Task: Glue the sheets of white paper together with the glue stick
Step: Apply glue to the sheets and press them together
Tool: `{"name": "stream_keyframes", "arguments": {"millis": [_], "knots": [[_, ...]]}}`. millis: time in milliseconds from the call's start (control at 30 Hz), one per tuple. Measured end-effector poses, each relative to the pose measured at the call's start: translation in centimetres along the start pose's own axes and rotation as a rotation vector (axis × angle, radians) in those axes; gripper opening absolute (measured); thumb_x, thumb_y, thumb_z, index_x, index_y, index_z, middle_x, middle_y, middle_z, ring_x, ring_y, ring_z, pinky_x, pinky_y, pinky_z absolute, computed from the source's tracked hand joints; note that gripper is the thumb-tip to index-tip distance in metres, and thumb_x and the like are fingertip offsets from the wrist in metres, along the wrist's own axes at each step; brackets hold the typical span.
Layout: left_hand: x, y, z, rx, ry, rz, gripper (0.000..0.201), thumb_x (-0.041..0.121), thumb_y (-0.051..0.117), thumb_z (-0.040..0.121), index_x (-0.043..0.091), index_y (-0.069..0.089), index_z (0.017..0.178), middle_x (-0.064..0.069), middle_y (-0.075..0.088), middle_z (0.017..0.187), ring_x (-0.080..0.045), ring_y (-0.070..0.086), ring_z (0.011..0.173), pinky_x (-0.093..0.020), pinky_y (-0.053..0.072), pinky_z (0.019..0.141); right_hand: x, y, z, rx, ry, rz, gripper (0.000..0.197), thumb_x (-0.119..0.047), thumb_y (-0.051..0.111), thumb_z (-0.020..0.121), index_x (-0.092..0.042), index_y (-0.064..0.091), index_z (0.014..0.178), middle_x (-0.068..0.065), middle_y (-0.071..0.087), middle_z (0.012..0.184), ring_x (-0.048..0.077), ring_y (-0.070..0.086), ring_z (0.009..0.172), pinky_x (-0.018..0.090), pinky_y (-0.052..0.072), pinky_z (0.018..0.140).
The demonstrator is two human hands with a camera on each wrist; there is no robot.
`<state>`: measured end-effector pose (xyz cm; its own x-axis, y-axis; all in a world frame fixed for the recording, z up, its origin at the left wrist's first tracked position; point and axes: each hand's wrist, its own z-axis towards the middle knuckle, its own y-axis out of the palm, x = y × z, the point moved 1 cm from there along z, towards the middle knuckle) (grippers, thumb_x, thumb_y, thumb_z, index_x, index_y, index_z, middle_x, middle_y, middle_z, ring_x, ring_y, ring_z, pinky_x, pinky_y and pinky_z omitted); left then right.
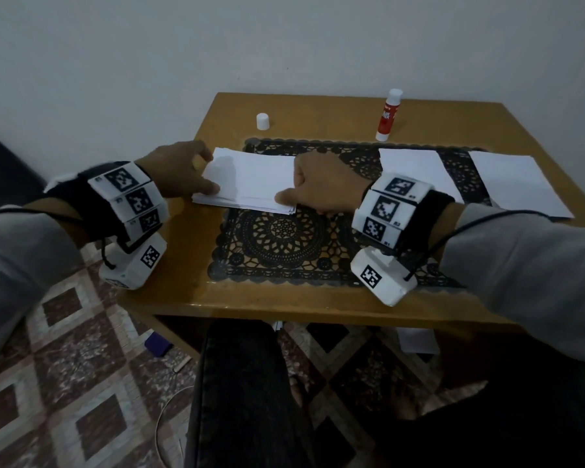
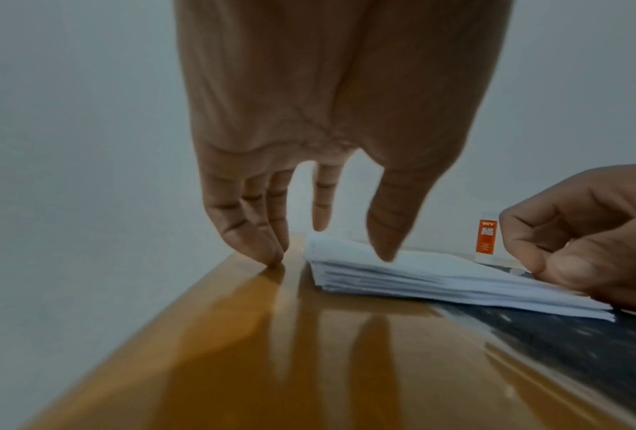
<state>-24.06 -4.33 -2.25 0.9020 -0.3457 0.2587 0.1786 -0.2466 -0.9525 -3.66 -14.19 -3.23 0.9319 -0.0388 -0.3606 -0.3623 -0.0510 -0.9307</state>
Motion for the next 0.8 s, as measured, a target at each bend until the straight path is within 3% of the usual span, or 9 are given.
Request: {"name": "stream_keyframes", "arguments": {"millis": [67,167,233,300,367,467,567,700,800], "knots": [[0.4,0.2,-0.1,-0.038,0.050,0.065,0.057,0.033,0.075,0.079,0.017,0.049,0.128,-0.013,0.058,0.117,-0.025,0.052,0.097,-0.036,0.044,0.087,-0.2,0.2,-0.3,-0.006,-0.052,-0.122,0.037,-0.046,0.067,0.085,-0.011,0.052,0.088,0.005,0.061,0.087,0.021,0.058,0.077,0.036,0.047,0.070],[1.1,0.3,-0.3,-0.046,0.068,0.134,0.052,0.031,0.074,0.080,0.015,0.051,0.124,-0.015,0.056,0.119,-0.028,0.052,0.101,-0.036,0.044,0.087,0.1,0.2,-1.1,-0.015,-0.080,-0.115,0.041,-0.043,0.064,0.089,-0.003,0.059,0.095,0.011,0.065,0.093,0.027,0.060,0.083,0.037,0.047,0.070],[1.6,0.0,-0.4,-0.026,0.061,0.132,0.048,0.030,0.072,0.081,0.014,0.050,0.121,-0.017,0.056,0.117,-0.030,0.052,0.098,-0.037,0.044,0.084,1.3,-0.5,-2.1,0.028,-0.081,-0.017,0.040,-0.038,0.062,0.091,0.002,0.063,0.090,0.016,0.067,0.086,0.030,0.062,0.077,0.034,0.045,0.064],[2.4,-0.5,-0.4,0.035,0.090,0.114,0.043,0.031,0.070,0.083,0.014,0.052,0.117,-0.019,0.054,0.116,-0.032,0.054,0.097,-0.038,0.044,0.080,3.7,-1.9,-3.6,0.138,-0.065,0.082,0.028,-0.031,0.063,0.091,-0.006,0.060,0.078,0.008,0.063,0.078,0.024,0.057,0.070,0.028,0.037,0.055],[4.2,-0.7,-0.5,0.098,0.184,0.100,0.036,0.030,0.068,0.084,0.016,0.054,0.114,-0.018,0.052,0.118,-0.033,0.053,0.101,-0.038,0.043,0.081,7.1,-3.7,-5.2,0.242,-0.054,0.026,0.022,-0.025,0.062,0.090,-0.014,0.053,0.073,0.002,0.058,0.074,0.019,0.052,0.070,0.027,0.031,0.056],[8.5,-0.1,-1.0,0.107,0.372,0.066,0.028,0.026,0.065,0.086,0.015,0.059,0.111,-0.014,0.053,0.118,-0.031,0.052,0.108,-0.039,0.042,0.090,12.9,-6.5,-7.2,0.326,0.025,-0.125,0.019,-0.020,0.060,0.088,-0.011,0.054,0.072,0.005,0.058,0.073,0.024,0.053,0.070,0.032,0.035,0.060],[14.2,1.2,-1.5,0.046,0.523,0.091,0.026,0.029,0.061,0.089,0.019,0.059,0.114,-0.009,0.053,0.118,-0.028,0.052,0.107,-0.039,0.043,0.091,18.3,-8.4,-8.3,0.354,0.156,-0.208,0.021,-0.017,0.056,0.090,-0.009,0.050,0.071,0.009,0.056,0.067,0.030,0.052,0.067,0.036,0.038,0.060],[21.7,3.9,-0.8,-0.081,0.684,0.199,0.040,0.033,0.057,0.092,0.018,0.052,0.128,-0.007,0.056,0.128,-0.024,0.052,0.114,-0.032,0.041,0.092,22.0,-8.6,-8.9,0.387,0.221,-0.235,0.030,-0.016,0.051,0.092,-0.017,0.037,0.065,0.003,0.043,0.061,0.028,0.047,0.063,0.038,0.038,0.058],[25.2,5.8,0.6,-0.166,0.733,0.301,0.049,0.040,0.055,0.093,0.019,0.044,0.136,-0.006,0.051,0.136,-0.024,0.050,0.118,-0.032,0.040,0.096,22.4,-8.4,-8.7,0.435,0.209,-0.181,0.023,-0.015,0.052,0.090,-0.010,0.045,0.070,0.012,0.052,0.067,0.029,0.049,0.065,0.039,0.040,0.060]]}}
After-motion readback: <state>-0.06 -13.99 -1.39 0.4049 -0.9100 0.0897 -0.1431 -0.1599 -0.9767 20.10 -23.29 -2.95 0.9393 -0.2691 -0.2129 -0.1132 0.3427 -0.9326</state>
